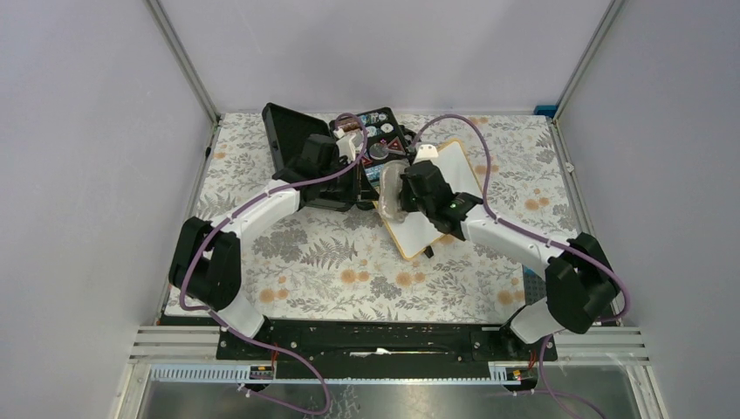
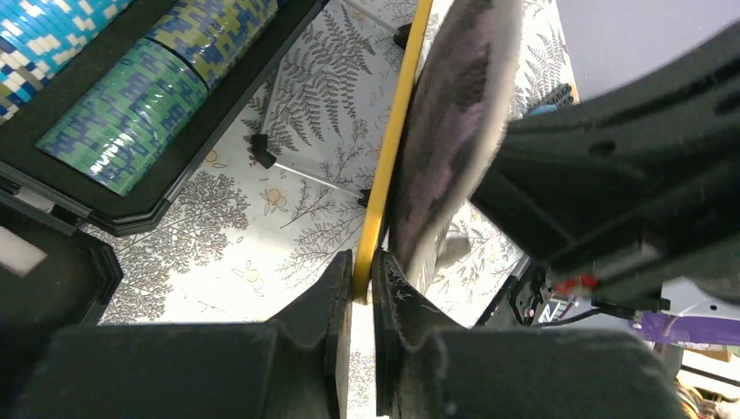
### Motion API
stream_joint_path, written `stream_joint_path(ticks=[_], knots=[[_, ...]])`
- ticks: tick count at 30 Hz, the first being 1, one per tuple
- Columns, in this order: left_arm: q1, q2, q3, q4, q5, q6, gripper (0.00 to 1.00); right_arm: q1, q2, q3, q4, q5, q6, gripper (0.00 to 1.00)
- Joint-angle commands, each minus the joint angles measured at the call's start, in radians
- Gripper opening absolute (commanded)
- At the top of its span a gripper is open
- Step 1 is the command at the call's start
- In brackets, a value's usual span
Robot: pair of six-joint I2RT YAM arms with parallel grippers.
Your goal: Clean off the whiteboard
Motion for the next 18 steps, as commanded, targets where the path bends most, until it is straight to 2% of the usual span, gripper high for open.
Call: stream_joint_path(ticks=[1, 5, 8, 14, 18], knots=[[0.003, -0.034, 0.017, 0.045, -0.017, 0.015, 0.00, -0.156, -0.060, -0.113, -0.008, -0.002, 0.016, 0.00], [0.003, -0.039, 0.015, 0.046, -0.021, 0.016, 0.00, -0.390, -0.079, -0.238, 0.085, -0.170, 0.092, 0.00], [0.003, -0.040, 0.015, 0.045, -0.023, 0.017, 0.00, -0.483, -0.041, -0.272, 0.117, -0.220, 0.106, 0.00], [0.003, -0.037, 0.014, 0.045, -0.024, 0.017, 0.00, -0.512, 0.024, -0.296, 0.120, -0.294, 0.140, 0.00], [0.003, -0.040, 0.014, 0.046, -0.023, 0.017, 0.00, -0.506, 0.024, -0.396, 0.219, -0.457, 0.192, 0.00]])
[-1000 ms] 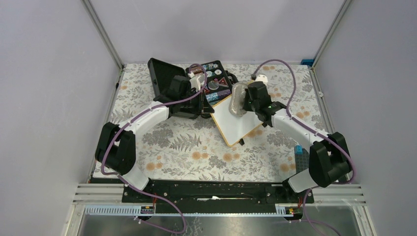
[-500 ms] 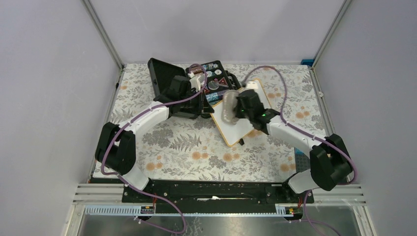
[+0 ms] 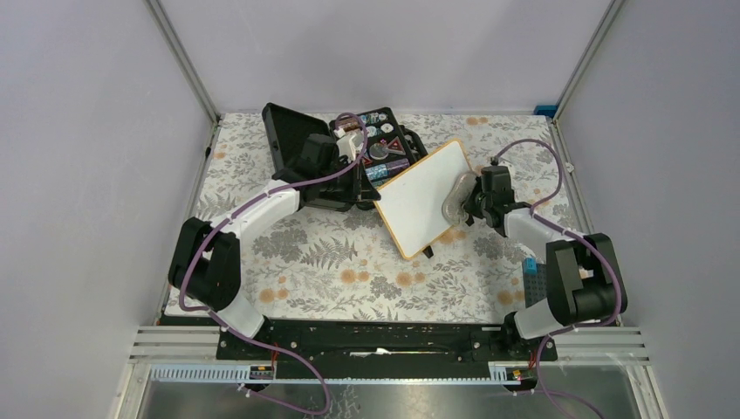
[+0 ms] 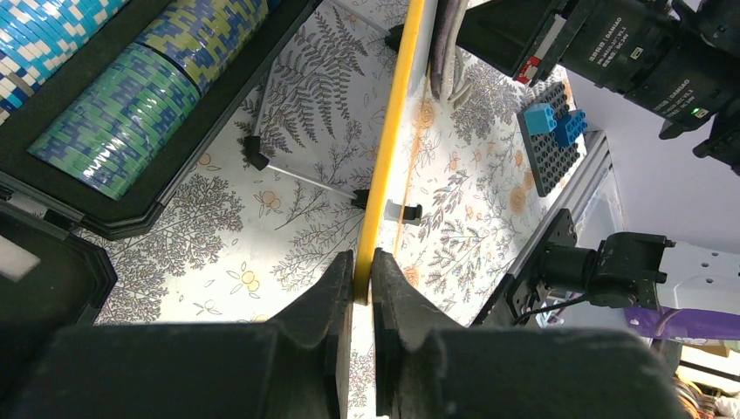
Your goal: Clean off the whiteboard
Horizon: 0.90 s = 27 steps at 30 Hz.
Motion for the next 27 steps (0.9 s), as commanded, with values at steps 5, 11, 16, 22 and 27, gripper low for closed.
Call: stream_joint_path(ticks=[5, 11, 16, 22, 27], knots=[[0.009, -0.036, 0.015, 0.038, -0.026, 0.013, 0.00, 0.113, -0.017, -0.211, 0.103, -0.249, 0.126, 0.00], [0.009, -0.025, 0.015, 0.040, -0.023, 0.009, 0.00, 0.207, -0.152, -0.279, 0.042, -0.207, 0.170, 0.00], [0.009, -0.022, 0.014, 0.040, -0.024, 0.009, 0.00, 0.202, -0.311, -0.205, -0.165, -0.031, 0.098, 0.00], [0.009, -0.023, 0.014, 0.041, -0.025, 0.009, 0.00, 0.166, -0.482, -0.026, -0.311, 0.131, 0.009, 0.04], [0.009, -0.037, 0.015, 0.036, -0.040, 0.012, 0.00, 0.164, -0.530, 0.025, -0.276, -0.032, 0.006, 0.04]])
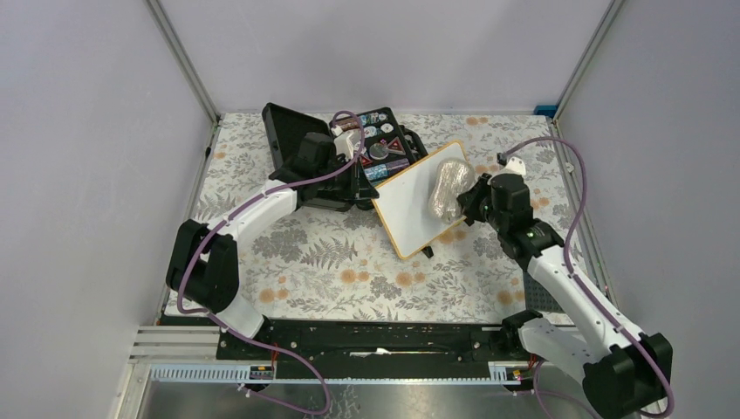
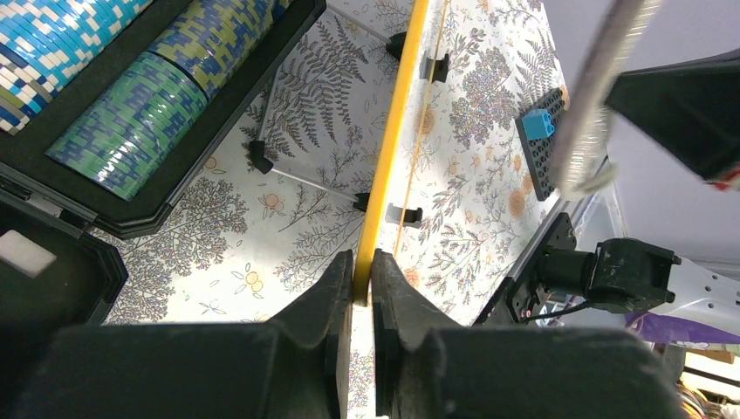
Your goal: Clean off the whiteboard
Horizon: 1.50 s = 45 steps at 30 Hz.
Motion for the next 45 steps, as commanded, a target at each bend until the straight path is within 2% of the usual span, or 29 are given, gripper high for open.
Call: stream_joint_path(ticks=[1, 4, 9, 15, 20, 22, 24, 26, 29, 32, 35, 40, 45], knots=[[-0.001, -0.024, 0.016, 0.034, -0.048, 0.013, 0.00, -0.002, -0.017, 0.051, -0.016, -0.141, -0.036, 0.02], [-0.001, -0.035, 0.015, 0.030, -0.055, 0.013, 0.07, 0.014, 0.011, 0.043, -0.041, -0.218, -0.056, 0.00], [-0.001, -0.053, 0.015, 0.030, -0.060, 0.015, 0.25, 0.099, -0.009, -0.039, -0.008, -0.324, -0.122, 0.00], [-0.001, -0.081, 0.009, 0.030, -0.090, 0.028, 0.43, 0.199, -0.046, -0.078, -0.063, -0.285, -0.142, 0.00], [-0.001, -0.117, 0.000, 0.033, -0.125, 0.042, 0.52, 0.199, -0.146, -0.125, -0.194, 0.046, 0.011, 0.00], [-0.001, -0.147, -0.020, 0.052, -0.150, 0.042, 0.54, 0.199, -0.208, -0.159, -0.288, 0.302, 0.143, 0.00], [-0.001, -0.178, -0.039, 0.072, -0.194, 0.044, 0.55, 0.199, -0.260, -0.167, -0.437, 0.590, 0.362, 0.00], [-0.001, -0.205, -0.053, 0.084, -0.228, 0.045, 0.56, 0.199, -0.298, -0.176, -0.507, 0.712, 0.436, 0.00], [-0.001, -0.239, -0.072, 0.104, -0.264, 0.045, 0.58, 0.199, -0.291, -0.191, -0.477, 0.689, 0.421, 0.00], [-0.001, -0.273, -0.096, 0.133, -0.286, 0.045, 0.58, 0.199, -0.234, -0.215, -0.463, 0.645, 0.474, 0.01], [-0.001, -0.305, -0.118, 0.156, -0.313, 0.049, 0.59, 0.199, -0.198, -0.252, -0.449, 0.633, 0.549, 0.09], [-0.001, -0.350, -0.146, 0.186, -0.346, 0.051, 0.60, 0.199, -0.185, -0.303, -0.342, 0.603, 0.502, 0.12], [-0.001, -0.371, -0.159, 0.194, -0.379, 0.054, 0.60, 0.198, -0.207, -0.301, -0.339, 0.603, 0.472, 0.28]])
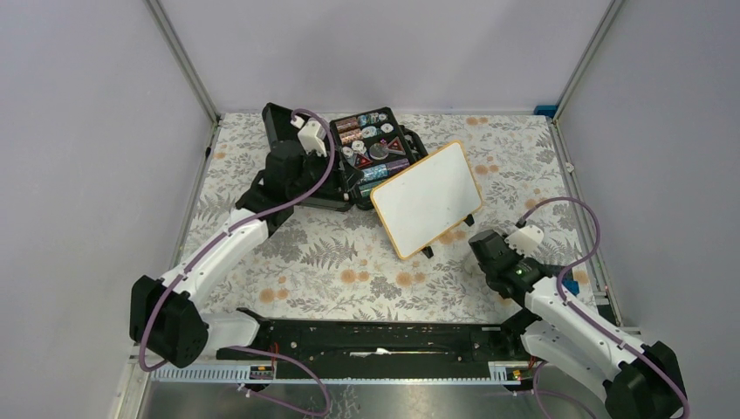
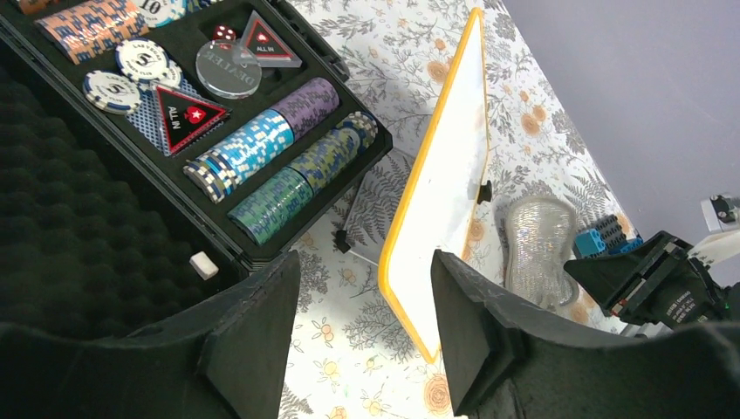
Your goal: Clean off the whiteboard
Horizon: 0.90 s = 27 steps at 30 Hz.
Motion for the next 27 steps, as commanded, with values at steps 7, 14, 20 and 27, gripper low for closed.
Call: stream_joint_path(ticks=[7, 14, 20, 27], knots=[[0.002, -0.060, -0.020, 0.079, -0.070, 0.025, 0.61, 0.001, -0.169, 0.029, 0.045, 0.025, -0.128, 0.62], [0.002, -0.121, -0.044, 0.108, -0.109, 0.043, 0.65, 0.001, -0.398, 0.132, 0.082, -0.067, -0.412, 1.00], [0.002, -0.189, -0.049, 0.123, -0.139, 0.073, 0.76, 0.001, -0.545, 0.318, 0.038, -0.193, -0.558, 1.00], [0.002, -0.262, 0.127, -0.020, -0.168, 0.118, 0.99, 0.001, -0.504, 0.741, -0.180, -0.131, -0.667, 1.00]])
